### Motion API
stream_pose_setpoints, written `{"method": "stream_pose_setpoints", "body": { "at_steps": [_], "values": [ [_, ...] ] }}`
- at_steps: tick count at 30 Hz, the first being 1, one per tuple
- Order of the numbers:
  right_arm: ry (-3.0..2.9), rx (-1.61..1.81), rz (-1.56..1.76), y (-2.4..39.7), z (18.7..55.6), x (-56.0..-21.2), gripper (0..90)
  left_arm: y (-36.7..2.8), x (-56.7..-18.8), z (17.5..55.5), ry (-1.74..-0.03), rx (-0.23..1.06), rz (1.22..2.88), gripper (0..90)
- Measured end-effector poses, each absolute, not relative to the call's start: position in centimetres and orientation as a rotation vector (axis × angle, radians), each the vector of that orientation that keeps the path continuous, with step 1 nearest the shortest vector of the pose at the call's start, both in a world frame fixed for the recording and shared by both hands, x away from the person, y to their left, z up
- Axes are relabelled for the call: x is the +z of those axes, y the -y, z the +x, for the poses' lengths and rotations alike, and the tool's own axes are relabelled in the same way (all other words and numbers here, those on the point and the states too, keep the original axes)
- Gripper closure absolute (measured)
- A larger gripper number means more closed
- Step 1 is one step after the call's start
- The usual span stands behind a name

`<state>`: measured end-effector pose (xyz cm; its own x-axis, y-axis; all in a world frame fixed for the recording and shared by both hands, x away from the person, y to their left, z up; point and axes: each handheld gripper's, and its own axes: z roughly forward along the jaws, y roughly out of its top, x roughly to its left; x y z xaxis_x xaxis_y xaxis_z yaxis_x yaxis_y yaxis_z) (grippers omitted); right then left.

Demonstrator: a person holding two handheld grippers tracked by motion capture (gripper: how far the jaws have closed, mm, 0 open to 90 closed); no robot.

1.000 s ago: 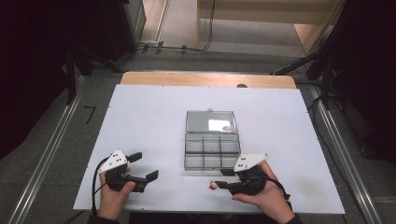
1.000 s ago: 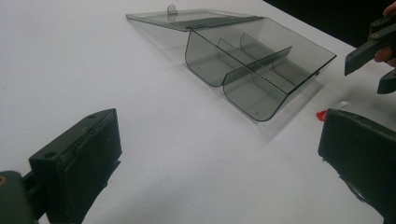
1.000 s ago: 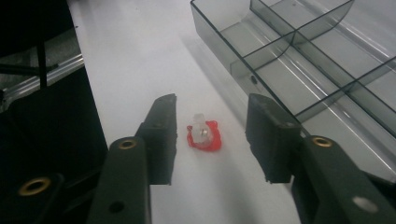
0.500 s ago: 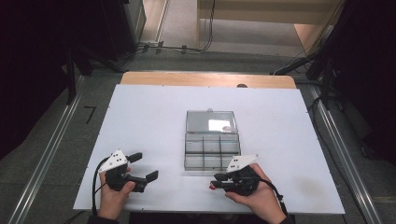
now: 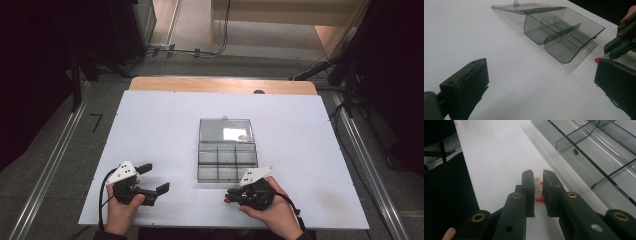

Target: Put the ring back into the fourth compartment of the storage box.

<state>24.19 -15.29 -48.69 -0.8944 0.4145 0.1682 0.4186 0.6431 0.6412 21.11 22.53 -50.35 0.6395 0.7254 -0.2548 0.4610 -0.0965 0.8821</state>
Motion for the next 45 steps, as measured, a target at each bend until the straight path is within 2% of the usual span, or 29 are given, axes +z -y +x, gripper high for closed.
{"method": "stream_pose_setpoints", "body": {
  "at_steps": [2,6,45],
  "values": [
    [2.854,-1.108,-0.717,15.3,24.1,-48.7,82.8,-22.5,-50.3,21.1,-0.967,0.294,1.738,0.0],
    [2.860,-1.113,-0.701,15.3,24.1,-48.7,84.0,-22.6,-50.4,21.1,-0.967,0.295,1.739,0.0],
    [2.823,-1.259,-0.649,16.0,25.2,-44.9,84.2,-22.8,-50.4,20.8,-0.974,0.309,1.725,0.0]
  ]
}}
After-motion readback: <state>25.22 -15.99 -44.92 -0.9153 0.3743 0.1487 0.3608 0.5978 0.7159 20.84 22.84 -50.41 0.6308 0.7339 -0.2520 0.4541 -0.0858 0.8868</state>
